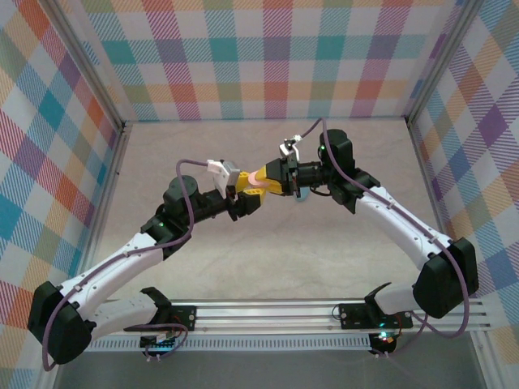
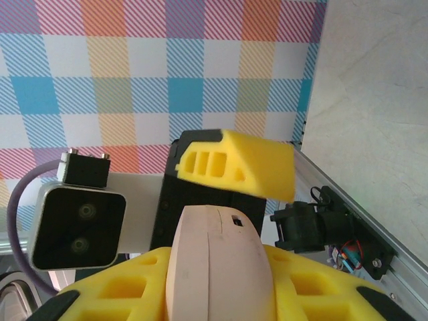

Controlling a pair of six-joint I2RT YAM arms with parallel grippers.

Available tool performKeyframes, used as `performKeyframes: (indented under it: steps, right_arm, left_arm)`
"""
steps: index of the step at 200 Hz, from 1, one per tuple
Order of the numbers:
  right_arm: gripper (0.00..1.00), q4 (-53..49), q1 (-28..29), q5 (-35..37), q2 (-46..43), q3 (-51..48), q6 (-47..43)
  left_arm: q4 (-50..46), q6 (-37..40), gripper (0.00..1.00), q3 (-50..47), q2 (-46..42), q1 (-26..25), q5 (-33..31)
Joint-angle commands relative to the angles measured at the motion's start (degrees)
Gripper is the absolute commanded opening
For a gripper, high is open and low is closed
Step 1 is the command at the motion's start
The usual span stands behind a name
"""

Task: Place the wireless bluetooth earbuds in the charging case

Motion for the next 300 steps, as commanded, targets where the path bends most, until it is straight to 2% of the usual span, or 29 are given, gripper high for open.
performKeyframes:
  steps: [1,18,47,77,107,146,174,196,221,267,300]
  right_arm:
    - [0.29,3.2,0.2,-0.5,0.2,0.8,1.1]
    - [0.28,3.9,0.2,0.4,1.0,0.6,1.6]
    - [0.28,4.1,-0.1,2.3,3.1,0.2,0.5]
    - [0.29,-2.1,-0.3,4.4,7.3,3.3,-7.8]
    - [0.28,-9.1,-0.3,5.6,13.8,7.6,-18.1]
    - [0.28,-17.5,0.9,5.6,25.9,14.7,-28.1]
    - [0.27,-22.6,2.5,5.4,35.6,20.4,-32.8]
    - [0.26,-20.0,3.4,7.1,40.2,21.1,-32.2]
    - [0.27,-19.8,4.0,10.1,44.2,22.8,-33.4]
    - [0.28,-26.6,4.2,10.4,50.8,27.9,-36.3]
    - [0.31,-34.6,4.3,13.6,54.0,32.5,-40.4]
  left_arm:
    - [-2.1,0.6,0.70,1.2,-1.5,0.0,-2.0]
    - [-3.9,1.0,0.85,1.6,-1.9,0.0,-3.1]
    - [-10.3,1.9,1.00,3.2,-3.2,0.0,-4.8]
    - [-19.5,2.3,1.00,3.6,-7.5,0.0,-8.8]
    - [-28.7,1.2,1.00,1.1,-13.0,0.0,-18.1]
    - [-39.5,-4.7,1.00,-1.6,-16.1,0.0,-29.4]
    - [-38.3,-11.6,1.00,-4.0,-15.0,0.2,-32.1]
    - [-36.1,-15.9,0.96,-4.9,-12.4,0.6,-34.0]
    - [-34.0,-17.8,0.95,-4.3,-7.3,1.0,-34.0]
    - [-33.6,-20.1,0.94,-3.4,2.0,1.7,-35.4]
    - [-26.8,-23.2,0.91,-5.6,6.3,4.3,-33.1]
